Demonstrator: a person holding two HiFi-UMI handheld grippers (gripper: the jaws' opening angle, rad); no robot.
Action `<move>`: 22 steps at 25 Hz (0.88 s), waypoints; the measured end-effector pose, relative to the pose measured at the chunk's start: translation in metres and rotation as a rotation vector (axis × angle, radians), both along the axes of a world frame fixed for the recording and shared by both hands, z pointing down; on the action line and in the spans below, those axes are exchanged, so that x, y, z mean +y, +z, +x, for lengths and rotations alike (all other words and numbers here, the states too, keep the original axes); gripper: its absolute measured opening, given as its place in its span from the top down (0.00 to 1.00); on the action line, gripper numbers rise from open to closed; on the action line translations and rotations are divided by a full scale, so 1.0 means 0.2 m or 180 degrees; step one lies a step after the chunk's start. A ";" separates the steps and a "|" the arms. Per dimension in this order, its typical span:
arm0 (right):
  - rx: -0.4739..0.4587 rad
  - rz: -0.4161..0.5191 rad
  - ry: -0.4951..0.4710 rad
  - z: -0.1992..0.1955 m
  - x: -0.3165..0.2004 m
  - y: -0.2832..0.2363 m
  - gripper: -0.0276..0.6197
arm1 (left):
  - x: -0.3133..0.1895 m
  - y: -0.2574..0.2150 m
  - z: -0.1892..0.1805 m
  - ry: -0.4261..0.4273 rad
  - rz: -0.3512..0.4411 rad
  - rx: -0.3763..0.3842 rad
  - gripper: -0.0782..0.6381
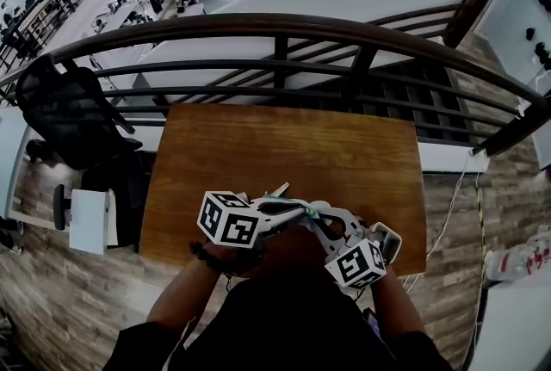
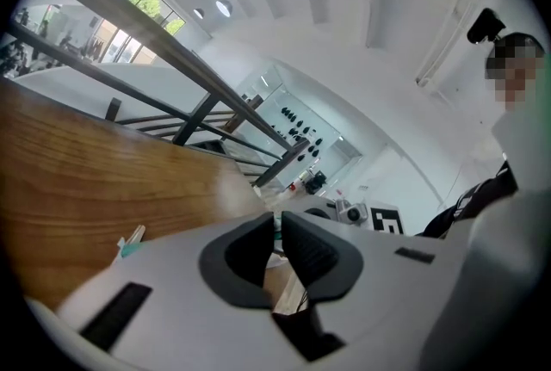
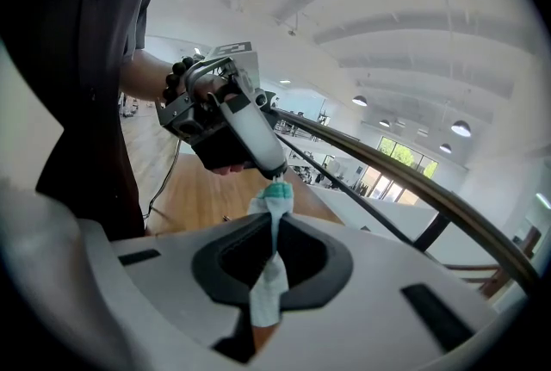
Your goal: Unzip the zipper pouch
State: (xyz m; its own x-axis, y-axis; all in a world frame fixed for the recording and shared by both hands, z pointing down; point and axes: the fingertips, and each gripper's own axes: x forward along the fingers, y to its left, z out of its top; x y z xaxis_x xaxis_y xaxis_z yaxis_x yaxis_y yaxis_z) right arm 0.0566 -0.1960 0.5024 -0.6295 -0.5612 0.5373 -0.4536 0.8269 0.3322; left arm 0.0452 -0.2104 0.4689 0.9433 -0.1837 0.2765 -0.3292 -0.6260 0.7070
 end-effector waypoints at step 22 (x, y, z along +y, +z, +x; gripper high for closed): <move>-0.0300 -0.0011 -0.0127 -0.06 0.05 -0.04 0.95 | -0.01 0.04 -0.08 -0.0154 0.0126 -0.0303 0.87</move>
